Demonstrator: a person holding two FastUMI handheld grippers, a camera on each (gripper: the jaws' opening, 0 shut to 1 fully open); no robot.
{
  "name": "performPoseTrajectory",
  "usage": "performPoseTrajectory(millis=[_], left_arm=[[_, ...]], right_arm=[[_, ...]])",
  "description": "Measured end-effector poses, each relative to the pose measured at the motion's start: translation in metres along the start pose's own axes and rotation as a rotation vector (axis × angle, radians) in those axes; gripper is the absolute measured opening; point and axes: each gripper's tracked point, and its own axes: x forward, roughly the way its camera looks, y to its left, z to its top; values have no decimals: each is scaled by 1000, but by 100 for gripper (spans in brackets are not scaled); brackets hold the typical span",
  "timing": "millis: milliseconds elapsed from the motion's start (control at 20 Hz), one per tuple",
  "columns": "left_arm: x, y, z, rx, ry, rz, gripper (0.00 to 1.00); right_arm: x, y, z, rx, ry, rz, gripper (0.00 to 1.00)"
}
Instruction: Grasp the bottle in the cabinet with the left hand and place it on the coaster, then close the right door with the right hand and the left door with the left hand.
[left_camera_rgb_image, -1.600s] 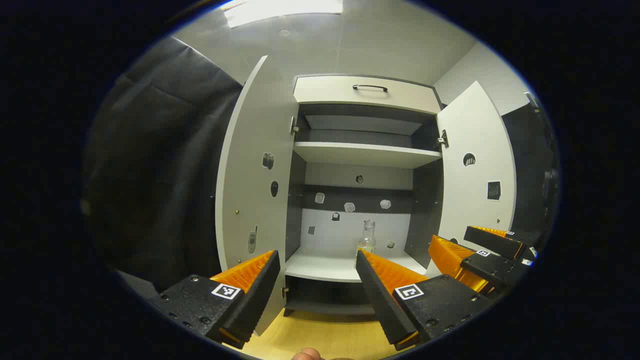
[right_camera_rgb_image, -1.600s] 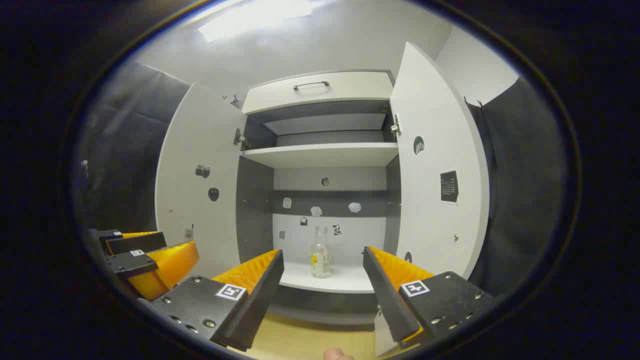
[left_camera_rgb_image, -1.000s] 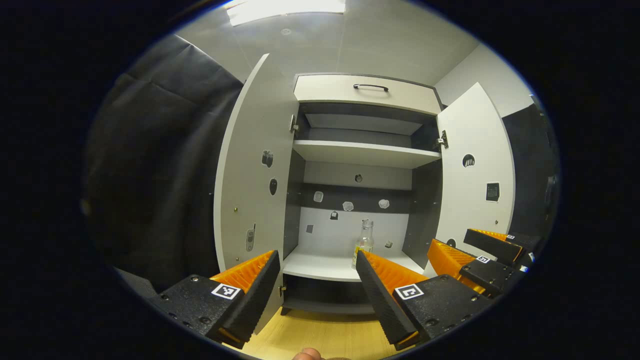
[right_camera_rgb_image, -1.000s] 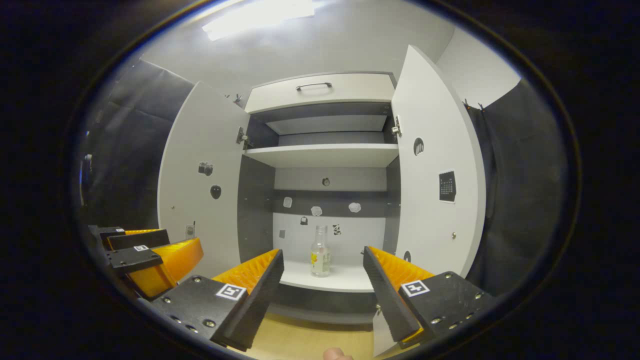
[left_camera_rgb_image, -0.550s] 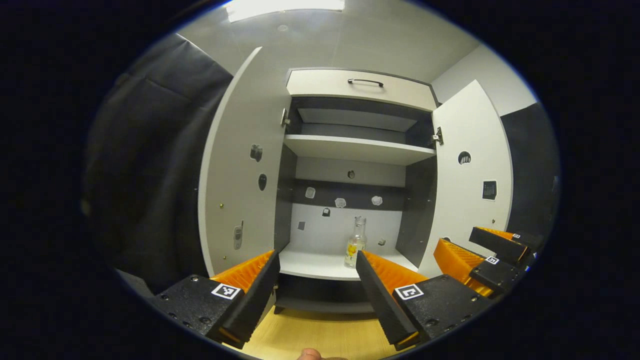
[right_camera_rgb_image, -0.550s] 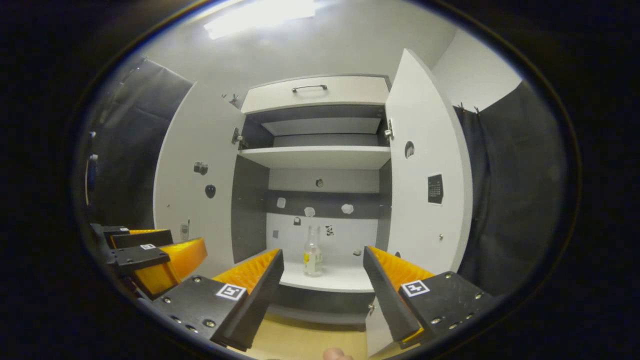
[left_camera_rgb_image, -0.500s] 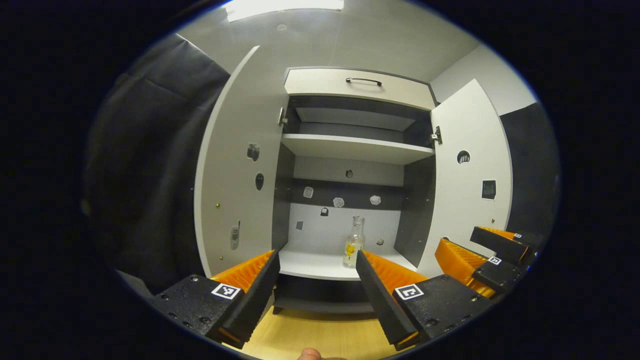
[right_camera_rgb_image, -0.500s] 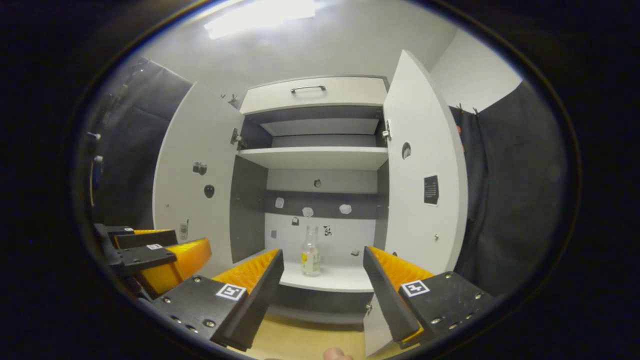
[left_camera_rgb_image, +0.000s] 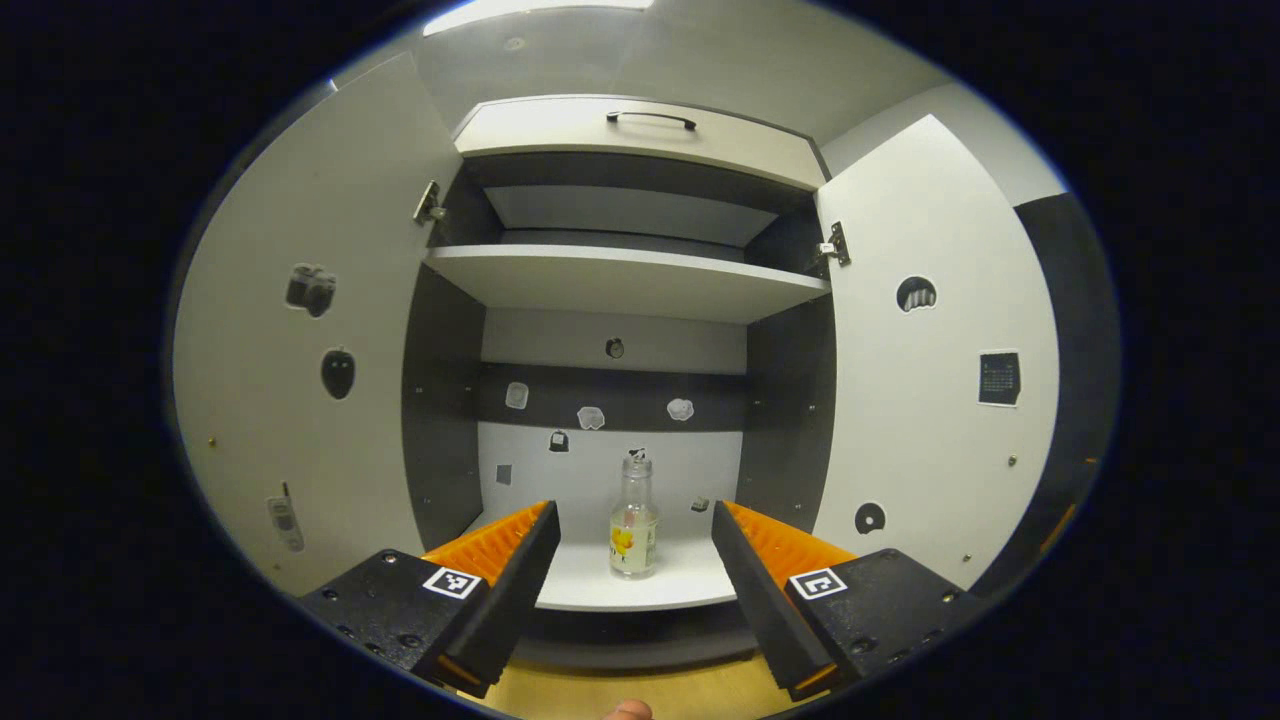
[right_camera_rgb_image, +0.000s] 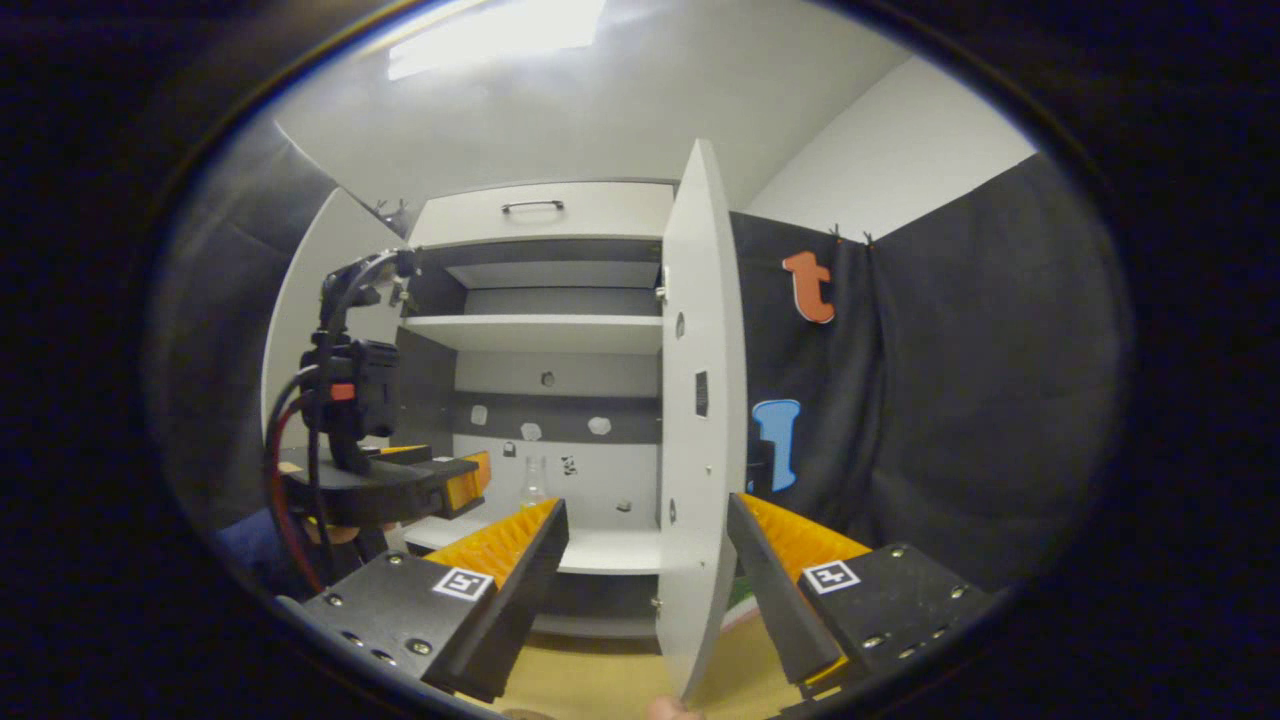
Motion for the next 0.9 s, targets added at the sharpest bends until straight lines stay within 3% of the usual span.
performPoseTrajectory(millis=[50, 450, 750, 800, 900], left_arm=[[17, 0, -1, 15, -1, 3, 96], [141, 2, -53, 65, 106, 49, 96], [204, 13, -83, 81, 169, 117, 93], [209, 13, -84, 78, 172, 118, 90], [218, 19, -88, 70, 178, 140, 70]], right_arm=[[-6, -10, 0, -7, -4, -34, 97], [-44, -87, 18, -81, -58, -303, 97], [-63, -116, 13, -129, -41, -423, 97], [-65, -120, 10, -133, -29, -436, 97], [-67, -128, 2, -135, 4, -461, 97]])
